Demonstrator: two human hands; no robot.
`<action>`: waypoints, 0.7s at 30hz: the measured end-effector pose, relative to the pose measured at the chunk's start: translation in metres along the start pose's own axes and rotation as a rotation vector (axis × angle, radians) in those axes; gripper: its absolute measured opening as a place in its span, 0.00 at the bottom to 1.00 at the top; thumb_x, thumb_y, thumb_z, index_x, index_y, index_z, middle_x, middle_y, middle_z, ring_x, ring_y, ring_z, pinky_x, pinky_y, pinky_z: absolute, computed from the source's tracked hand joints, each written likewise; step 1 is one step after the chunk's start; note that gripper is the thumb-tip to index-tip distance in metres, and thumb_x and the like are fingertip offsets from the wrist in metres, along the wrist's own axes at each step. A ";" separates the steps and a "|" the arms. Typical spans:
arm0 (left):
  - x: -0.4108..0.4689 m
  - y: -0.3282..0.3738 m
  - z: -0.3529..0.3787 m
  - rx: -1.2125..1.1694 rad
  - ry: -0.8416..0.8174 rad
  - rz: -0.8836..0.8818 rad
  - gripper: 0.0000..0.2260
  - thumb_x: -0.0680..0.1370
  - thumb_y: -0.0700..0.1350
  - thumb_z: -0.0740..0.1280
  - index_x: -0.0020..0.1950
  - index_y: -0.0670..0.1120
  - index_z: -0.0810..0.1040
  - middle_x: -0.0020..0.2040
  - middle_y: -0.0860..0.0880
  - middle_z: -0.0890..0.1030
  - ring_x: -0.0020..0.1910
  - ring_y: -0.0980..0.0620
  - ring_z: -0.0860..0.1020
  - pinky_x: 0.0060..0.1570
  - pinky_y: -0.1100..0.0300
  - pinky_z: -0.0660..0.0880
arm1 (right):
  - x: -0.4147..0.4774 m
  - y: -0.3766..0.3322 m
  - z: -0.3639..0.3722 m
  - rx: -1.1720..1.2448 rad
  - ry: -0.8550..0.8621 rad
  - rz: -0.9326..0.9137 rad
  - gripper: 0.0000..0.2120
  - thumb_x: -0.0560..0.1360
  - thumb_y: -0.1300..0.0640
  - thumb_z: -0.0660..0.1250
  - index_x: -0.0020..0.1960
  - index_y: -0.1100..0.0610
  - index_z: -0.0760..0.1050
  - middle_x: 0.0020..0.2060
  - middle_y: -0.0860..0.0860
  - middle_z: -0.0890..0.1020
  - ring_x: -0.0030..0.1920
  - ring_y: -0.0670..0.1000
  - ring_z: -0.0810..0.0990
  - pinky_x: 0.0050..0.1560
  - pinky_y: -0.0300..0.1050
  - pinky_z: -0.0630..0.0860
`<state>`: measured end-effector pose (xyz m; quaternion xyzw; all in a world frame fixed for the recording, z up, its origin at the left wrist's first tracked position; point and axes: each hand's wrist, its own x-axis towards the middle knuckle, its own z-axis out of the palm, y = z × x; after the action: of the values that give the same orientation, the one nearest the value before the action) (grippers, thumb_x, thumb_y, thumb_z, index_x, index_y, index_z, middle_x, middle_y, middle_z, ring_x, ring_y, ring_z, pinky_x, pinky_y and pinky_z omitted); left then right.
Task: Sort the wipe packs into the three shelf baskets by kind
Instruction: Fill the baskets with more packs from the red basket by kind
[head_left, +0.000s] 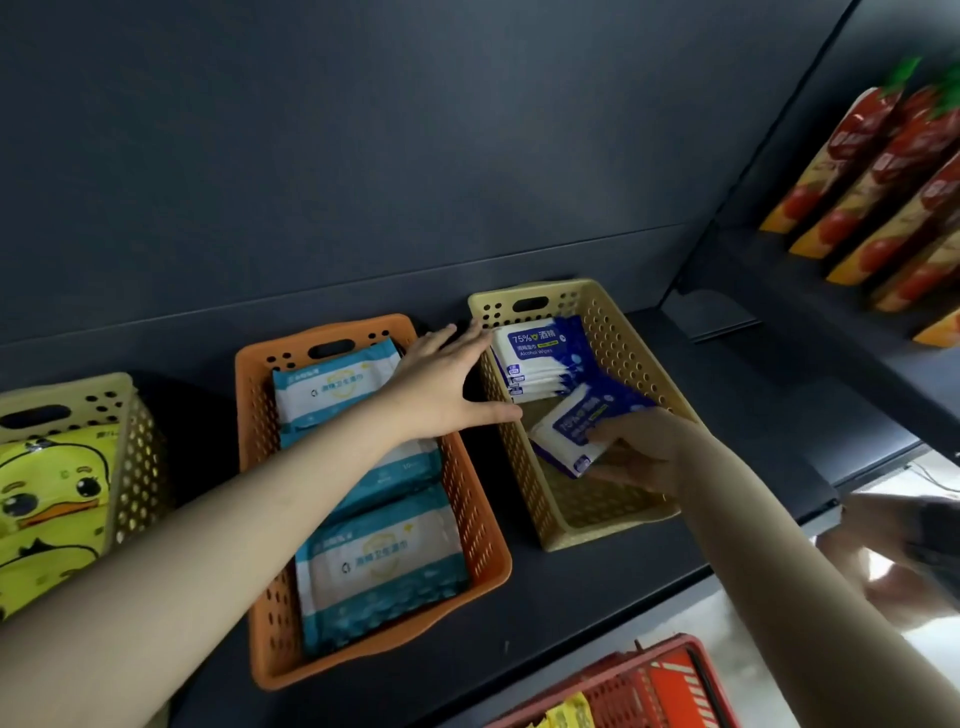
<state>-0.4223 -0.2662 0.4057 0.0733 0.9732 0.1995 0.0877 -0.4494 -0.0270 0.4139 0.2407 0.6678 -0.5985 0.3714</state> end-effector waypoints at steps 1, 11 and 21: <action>0.000 0.000 0.000 0.000 -0.001 0.000 0.46 0.70 0.72 0.60 0.79 0.52 0.45 0.79 0.53 0.44 0.78 0.51 0.45 0.75 0.52 0.42 | 0.001 0.000 0.001 0.069 0.002 0.020 0.14 0.74 0.72 0.64 0.58 0.63 0.71 0.50 0.61 0.82 0.46 0.58 0.83 0.38 0.54 0.83; 0.000 0.000 0.000 0.007 -0.015 -0.011 0.46 0.69 0.73 0.59 0.79 0.52 0.45 0.79 0.54 0.44 0.78 0.50 0.46 0.75 0.51 0.44 | 0.013 -0.001 0.024 0.161 0.070 0.146 0.07 0.75 0.70 0.65 0.52 0.65 0.71 0.43 0.61 0.79 0.48 0.57 0.82 0.32 0.51 0.80; 0.002 0.000 0.000 -0.005 -0.020 -0.015 0.47 0.68 0.73 0.59 0.79 0.52 0.46 0.79 0.53 0.44 0.78 0.49 0.47 0.76 0.50 0.45 | 0.020 0.003 0.031 0.026 0.192 0.099 0.16 0.79 0.68 0.60 0.66 0.65 0.66 0.62 0.60 0.77 0.62 0.58 0.78 0.58 0.52 0.76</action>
<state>-0.4237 -0.2659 0.4056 0.0679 0.9723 0.2004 0.0990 -0.4524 -0.0596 0.3957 0.3345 0.6798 -0.5623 0.3315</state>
